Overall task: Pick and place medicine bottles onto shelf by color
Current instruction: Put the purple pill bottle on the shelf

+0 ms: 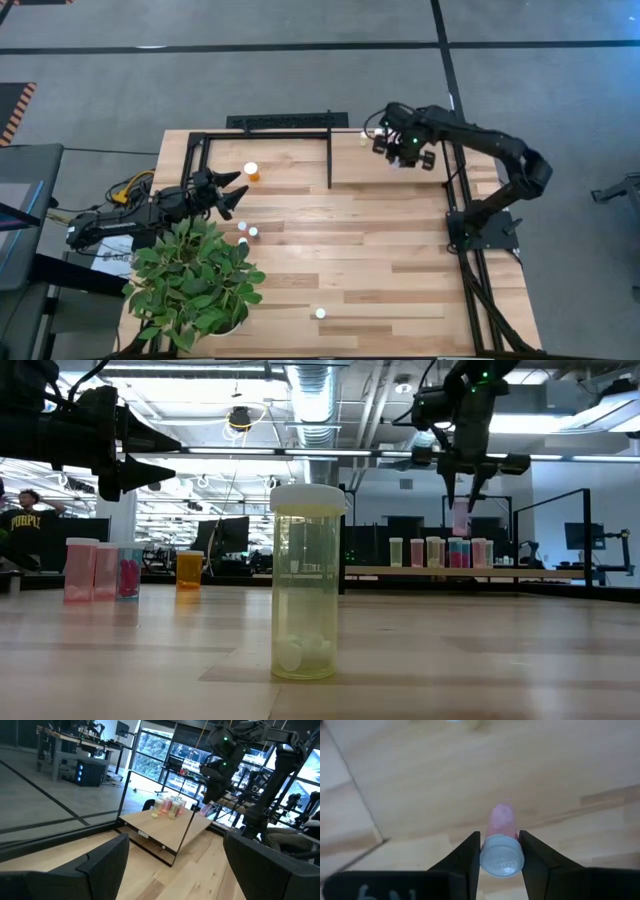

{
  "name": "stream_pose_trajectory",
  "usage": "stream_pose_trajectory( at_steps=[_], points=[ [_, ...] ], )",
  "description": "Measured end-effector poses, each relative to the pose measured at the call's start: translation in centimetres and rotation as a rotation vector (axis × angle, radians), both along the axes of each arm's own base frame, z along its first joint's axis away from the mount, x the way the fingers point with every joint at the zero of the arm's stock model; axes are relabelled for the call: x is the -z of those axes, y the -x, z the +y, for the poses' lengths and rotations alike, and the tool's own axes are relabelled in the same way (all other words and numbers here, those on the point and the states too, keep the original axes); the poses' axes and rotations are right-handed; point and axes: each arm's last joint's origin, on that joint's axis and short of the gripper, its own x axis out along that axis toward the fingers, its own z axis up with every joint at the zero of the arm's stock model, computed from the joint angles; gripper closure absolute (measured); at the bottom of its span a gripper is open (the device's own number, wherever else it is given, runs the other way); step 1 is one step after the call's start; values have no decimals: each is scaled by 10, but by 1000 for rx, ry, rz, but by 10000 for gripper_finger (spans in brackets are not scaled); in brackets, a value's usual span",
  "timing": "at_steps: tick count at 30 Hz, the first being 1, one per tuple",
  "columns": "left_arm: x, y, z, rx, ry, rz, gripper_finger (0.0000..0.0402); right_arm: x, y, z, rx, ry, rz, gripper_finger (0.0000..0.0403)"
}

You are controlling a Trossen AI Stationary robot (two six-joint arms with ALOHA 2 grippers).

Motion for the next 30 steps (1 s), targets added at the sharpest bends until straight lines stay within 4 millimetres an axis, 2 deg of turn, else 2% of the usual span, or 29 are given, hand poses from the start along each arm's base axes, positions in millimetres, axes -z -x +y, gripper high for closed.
stream_pose_trajectory(
  at_steps=[6,11,15,22,30],
  points=[
    [0,0,0,0,0,0,90,1,18,-15,154,-11,59,273],
    [0,0,0,0,0,0,90,4,30,-30,217,-19,75,273],
    [0,0,0,0,0,0,90,18,34,-45,179,-54,124,272],
    [0,0,0,0,0,-1,90,44,38,-69,116,-168,109,272],
    [0,0,0,0,0,-1,90,56,38,-83,56,-173,84,272]
  ],
)
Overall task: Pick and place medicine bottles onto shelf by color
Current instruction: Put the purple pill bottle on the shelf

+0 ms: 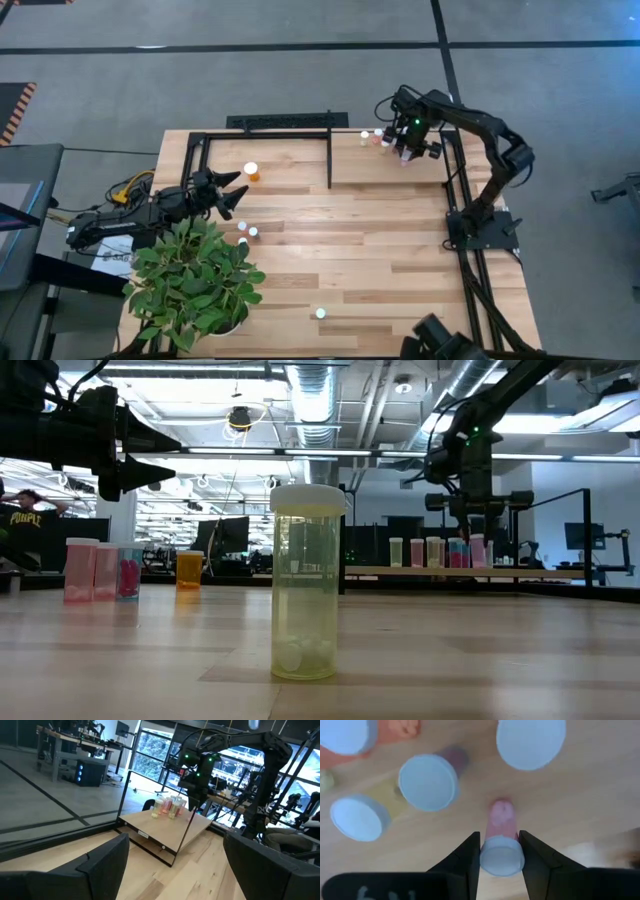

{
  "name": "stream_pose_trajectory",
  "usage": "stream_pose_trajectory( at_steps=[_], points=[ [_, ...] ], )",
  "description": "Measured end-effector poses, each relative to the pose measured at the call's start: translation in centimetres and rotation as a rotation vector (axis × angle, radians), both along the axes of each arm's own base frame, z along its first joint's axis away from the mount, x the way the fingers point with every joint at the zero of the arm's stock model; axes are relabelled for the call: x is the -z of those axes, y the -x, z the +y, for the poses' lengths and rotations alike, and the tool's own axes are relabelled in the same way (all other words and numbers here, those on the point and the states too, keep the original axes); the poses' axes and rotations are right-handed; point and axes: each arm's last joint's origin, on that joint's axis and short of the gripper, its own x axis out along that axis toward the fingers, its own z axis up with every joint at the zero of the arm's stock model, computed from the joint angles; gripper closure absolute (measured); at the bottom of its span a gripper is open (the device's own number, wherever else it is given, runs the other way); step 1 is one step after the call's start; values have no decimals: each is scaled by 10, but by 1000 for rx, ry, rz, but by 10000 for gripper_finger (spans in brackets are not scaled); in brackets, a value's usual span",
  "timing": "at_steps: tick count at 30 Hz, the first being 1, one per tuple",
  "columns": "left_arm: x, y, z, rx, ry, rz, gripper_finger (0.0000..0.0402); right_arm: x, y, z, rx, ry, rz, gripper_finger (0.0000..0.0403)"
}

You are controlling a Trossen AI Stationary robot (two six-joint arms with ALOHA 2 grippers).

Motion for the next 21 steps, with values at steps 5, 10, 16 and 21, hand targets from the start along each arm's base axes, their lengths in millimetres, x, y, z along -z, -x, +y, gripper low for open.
stream_pose_trajectory(
  at_steps=[5,10,16,21],
  points=[
    [0,0,0,0,0,0,90,0,3,-5,-14,18,-16,272],
    [0,0,0,0,0,0,90,0,8,-9,-21,26,-21,272],
    [0,0,0,0,0,0,90,1,8,-9,-23,26,-19,271],
    [0,0,0,0,0,0,90,2,8,-8,-25,28,-5,240]
  ],
)
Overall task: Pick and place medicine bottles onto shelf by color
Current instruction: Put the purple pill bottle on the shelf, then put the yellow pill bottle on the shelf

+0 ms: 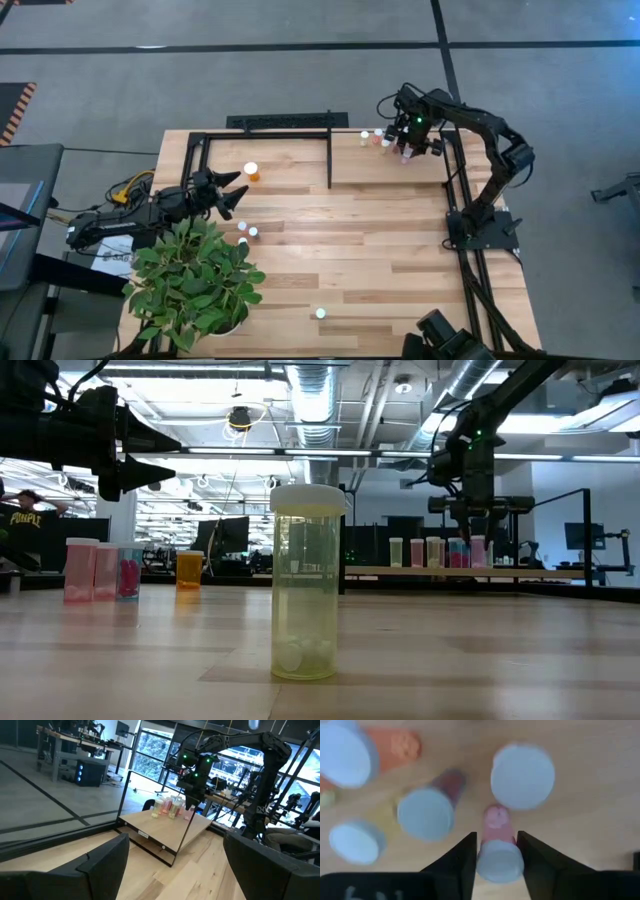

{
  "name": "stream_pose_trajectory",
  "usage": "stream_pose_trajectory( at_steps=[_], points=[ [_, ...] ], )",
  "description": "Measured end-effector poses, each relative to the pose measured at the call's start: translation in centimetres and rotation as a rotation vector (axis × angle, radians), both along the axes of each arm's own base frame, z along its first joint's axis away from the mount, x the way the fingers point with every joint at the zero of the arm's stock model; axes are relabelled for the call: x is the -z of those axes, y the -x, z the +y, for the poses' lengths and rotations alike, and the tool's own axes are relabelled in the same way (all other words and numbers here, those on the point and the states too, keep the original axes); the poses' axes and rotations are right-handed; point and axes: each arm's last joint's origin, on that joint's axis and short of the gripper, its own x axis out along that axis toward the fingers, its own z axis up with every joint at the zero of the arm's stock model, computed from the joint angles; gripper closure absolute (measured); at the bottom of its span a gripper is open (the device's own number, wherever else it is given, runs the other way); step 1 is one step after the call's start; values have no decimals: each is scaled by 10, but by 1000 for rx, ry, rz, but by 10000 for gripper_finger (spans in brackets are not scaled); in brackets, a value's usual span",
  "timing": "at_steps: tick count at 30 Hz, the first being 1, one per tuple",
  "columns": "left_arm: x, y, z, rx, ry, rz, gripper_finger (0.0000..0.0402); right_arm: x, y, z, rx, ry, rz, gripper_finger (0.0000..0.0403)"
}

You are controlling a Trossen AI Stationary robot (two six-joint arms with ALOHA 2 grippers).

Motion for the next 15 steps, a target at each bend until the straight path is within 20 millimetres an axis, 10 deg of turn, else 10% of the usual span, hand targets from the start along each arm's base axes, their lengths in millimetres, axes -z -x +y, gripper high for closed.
stream_pose_trajectory(
  at_steps=[15],
  points=[
    [0,0,0,0,0,0,90,-45,-1,29,-79,15,-15,133]
  ],
)
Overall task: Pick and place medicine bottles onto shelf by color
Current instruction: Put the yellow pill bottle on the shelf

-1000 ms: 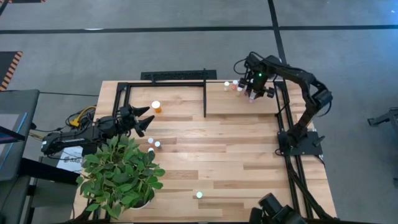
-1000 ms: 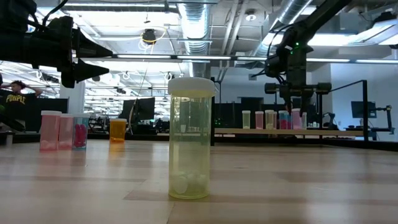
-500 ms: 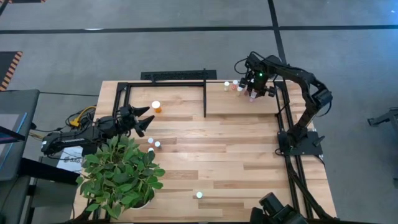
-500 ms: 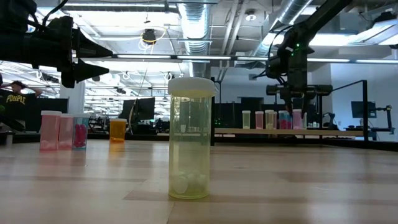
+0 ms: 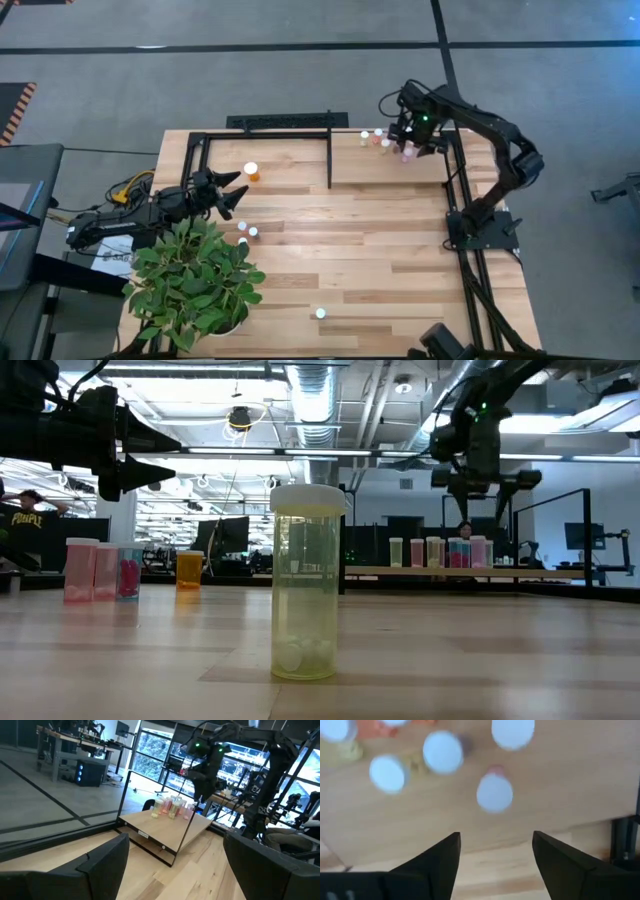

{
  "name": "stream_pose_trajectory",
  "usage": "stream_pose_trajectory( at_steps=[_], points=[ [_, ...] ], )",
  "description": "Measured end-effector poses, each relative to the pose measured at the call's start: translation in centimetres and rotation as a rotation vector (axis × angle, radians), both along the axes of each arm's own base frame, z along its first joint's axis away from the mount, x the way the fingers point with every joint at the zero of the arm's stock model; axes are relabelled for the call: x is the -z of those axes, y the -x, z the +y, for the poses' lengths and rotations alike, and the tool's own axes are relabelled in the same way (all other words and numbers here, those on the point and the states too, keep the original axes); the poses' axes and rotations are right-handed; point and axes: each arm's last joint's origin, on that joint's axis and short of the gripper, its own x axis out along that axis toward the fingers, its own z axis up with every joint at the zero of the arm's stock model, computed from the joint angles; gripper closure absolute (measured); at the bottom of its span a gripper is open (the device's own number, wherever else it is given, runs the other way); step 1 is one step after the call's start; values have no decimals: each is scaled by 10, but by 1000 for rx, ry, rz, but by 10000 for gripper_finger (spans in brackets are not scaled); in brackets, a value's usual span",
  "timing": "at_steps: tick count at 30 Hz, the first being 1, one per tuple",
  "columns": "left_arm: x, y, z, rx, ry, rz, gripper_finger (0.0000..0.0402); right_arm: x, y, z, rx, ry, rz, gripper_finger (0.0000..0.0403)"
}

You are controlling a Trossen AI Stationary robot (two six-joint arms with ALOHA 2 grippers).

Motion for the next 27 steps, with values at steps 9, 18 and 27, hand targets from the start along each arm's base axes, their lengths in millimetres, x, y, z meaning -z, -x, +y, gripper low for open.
stream_pose_trajectory(
  at_steps=[9,18,27],
  points=[
    [0,0,0,1,0,0,90,-12,-24,42,-103,29,69,132],
    [0,0,0,1,0,0,90,-17,-56,96,-252,9,94,132],
    [0,0,0,0,0,0,90,-26,-100,190,-334,41,-19,132]
  ],
)
